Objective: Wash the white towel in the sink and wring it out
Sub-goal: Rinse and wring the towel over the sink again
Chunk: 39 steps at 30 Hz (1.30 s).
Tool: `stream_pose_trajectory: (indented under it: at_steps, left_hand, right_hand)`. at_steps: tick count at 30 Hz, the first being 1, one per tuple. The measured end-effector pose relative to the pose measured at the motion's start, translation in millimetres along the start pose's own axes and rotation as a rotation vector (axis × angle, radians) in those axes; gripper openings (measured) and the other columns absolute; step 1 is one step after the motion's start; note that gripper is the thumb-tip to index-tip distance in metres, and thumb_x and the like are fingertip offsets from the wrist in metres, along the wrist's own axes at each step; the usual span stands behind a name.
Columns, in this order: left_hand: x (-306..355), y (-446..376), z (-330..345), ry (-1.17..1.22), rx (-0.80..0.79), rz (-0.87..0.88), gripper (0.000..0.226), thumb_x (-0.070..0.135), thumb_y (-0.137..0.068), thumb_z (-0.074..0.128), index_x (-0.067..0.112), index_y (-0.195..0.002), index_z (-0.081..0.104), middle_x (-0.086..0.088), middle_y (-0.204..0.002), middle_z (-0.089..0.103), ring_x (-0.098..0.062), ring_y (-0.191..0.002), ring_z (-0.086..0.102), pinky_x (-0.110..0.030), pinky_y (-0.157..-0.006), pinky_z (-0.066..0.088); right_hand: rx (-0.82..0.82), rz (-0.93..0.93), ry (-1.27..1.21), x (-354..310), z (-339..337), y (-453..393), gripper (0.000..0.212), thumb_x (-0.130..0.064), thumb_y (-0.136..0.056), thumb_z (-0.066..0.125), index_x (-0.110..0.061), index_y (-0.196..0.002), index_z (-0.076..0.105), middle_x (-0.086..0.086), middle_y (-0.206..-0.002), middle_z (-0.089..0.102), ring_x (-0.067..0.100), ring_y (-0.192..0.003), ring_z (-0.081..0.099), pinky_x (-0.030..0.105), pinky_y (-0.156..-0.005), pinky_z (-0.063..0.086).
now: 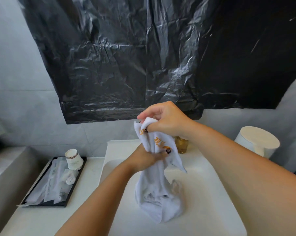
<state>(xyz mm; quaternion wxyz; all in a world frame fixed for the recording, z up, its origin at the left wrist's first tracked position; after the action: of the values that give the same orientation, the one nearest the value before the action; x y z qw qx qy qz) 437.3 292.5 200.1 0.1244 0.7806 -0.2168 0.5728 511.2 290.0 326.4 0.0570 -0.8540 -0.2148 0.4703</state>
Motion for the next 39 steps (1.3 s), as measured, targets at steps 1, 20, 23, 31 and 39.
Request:
stream_pose_trajectory:
  at_steps: [1,20,23,31,39]
  left_hand:
    - [4,-1,-4,0.045,0.058,-0.006,0.016,0.019,-0.092,0.069,0.023,-0.107,0.066,0.006,-0.103,0.072,-0.003,-0.096,0.067,-0.015,-0.078,0.051]
    - [-1,15,-62,1.026,0.678,-0.246,0.019,0.014,-0.102,0.043,0.008,-0.114,0.056,-0.007,-0.115,0.061,-0.021,-0.096,0.062,-0.036,-0.091,0.047]
    - [-57,43,-79,1.039,0.750,-0.336,0.041,0.015,-0.100,0.046,0.003,-0.139,0.048,-0.015,-0.123,0.061,-0.027,-0.104,0.064,-0.036,-0.085,0.051]
    - [-97,93,-38,0.182,0.086,-0.764,0.042,0.039,-0.087,0.069,0.005,-0.111,0.063,-0.009,-0.097,0.077,-0.024,-0.091,0.074,-0.034,-0.085,0.054]
    - [-31,16,-24,0.000,0.187,-0.060,0.053,0.042,-0.065,0.085,0.030,-0.112,0.065,0.014,-0.106,0.072,-0.004,-0.099,0.067,-0.035,-0.090,0.055]
  right_hand:
    - [0.042,0.010,-0.058,0,-2,1,0.035,0.007,-0.072,0.071,-0.012,-0.101,0.075,0.005,-0.096,0.075,0.020,-0.093,0.071,0.035,-0.085,0.058]
    - [0.294,0.741,-0.365,180,94,92,0.017,0.004,-0.076,0.071,-0.003,-0.091,0.070,0.008,-0.074,0.068,0.024,-0.070,0.064,0.026,-0.063,0.050]
    - [0.270,0.656,-0.171,162,59,74,0.024,0.000,-0.076,0.072,-0.010,-0.097,0.070,0.006,-0.087,0.070,0.023,-0.084,0.064,0.032,-0.073,0.051]
    - [-0.083,0.305,0.535,70,48,9,0.023,-0.007,-0.077,0.061,-0.012,-0.060,0.047,0.001,-0.063,0.049,0.021,-0.069,0.048,0.020,-0.048,0.030]
    - [-0.091,0.117,0.601,23,28,-8,0.024,-0.009,-0.075,0.064,-0.007,-0.097,0.071,0.009,-0.094,0.069,0.026,-0.091,0.061,0.036,-0.078,0.052]
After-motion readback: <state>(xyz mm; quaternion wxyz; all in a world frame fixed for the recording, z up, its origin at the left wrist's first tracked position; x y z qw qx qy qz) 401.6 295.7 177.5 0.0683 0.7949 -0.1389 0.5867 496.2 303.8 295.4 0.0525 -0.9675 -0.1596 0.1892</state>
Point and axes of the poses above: each hand's wrist, its own y-axis away from the middle knuckle, its own z-axis out of the palm, x = y × z, the point moved 7 cm from there along -y, towards the middle knuckle
